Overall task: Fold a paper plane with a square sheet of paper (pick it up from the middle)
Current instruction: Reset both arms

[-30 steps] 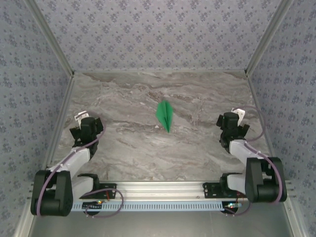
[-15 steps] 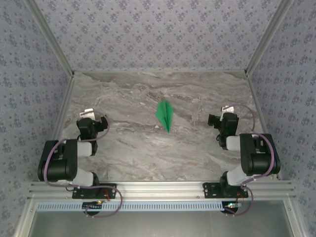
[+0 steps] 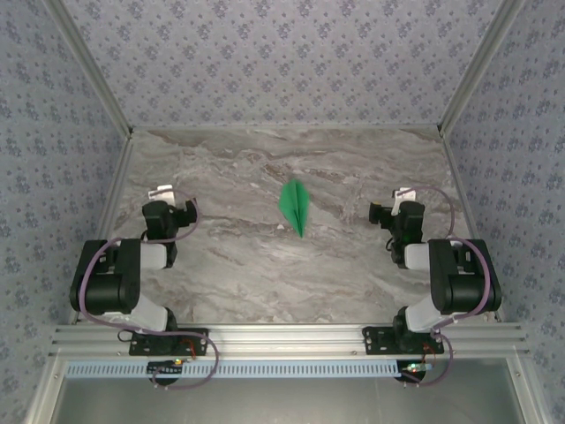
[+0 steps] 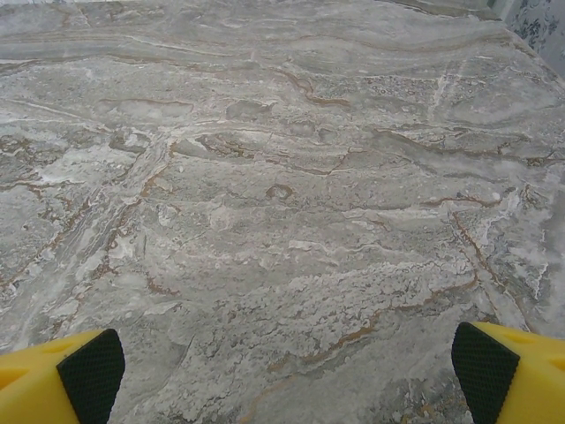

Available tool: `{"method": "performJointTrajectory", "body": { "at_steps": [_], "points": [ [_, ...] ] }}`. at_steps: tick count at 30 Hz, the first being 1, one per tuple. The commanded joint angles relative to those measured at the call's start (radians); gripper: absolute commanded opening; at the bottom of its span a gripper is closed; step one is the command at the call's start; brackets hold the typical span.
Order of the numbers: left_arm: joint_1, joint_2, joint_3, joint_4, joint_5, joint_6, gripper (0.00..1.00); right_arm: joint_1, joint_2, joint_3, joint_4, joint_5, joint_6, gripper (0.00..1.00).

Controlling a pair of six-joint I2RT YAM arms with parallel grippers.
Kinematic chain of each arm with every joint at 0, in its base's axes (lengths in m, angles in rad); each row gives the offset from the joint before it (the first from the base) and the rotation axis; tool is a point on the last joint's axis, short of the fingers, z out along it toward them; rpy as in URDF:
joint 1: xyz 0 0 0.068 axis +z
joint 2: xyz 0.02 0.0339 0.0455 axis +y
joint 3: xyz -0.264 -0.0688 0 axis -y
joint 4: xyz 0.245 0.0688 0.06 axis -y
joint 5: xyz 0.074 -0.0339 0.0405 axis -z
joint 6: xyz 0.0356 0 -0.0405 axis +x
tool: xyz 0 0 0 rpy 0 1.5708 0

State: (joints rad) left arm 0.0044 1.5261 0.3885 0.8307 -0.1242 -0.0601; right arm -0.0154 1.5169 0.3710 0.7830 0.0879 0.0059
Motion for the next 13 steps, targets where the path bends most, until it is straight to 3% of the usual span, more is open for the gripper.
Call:
{"method": "performJointTrajectory", "body": {
  "at_steps": [1, 11, 13],
  "points": [
    [-0.005, 0.006, 0.018, -0.008, -0.014, 0.019, 0.99, -0.007, 0.006, 0.013, 0.019, -0.011, -0.018, 1.0],
    [-0.004, 0.006, 0.021, -0.012, -0.005, 0.022, 0.99, -0.008, 0.005, 0.012, 0.022, -0.012, -0.018, 1.0],
    [-0.004, 0.007, 0.021, -0.012, -0.003, 0.022, 0.99, -0.006, 0.0, -0.003, 0.041, -0.078, -0.043, 1.0]
  ]
}}
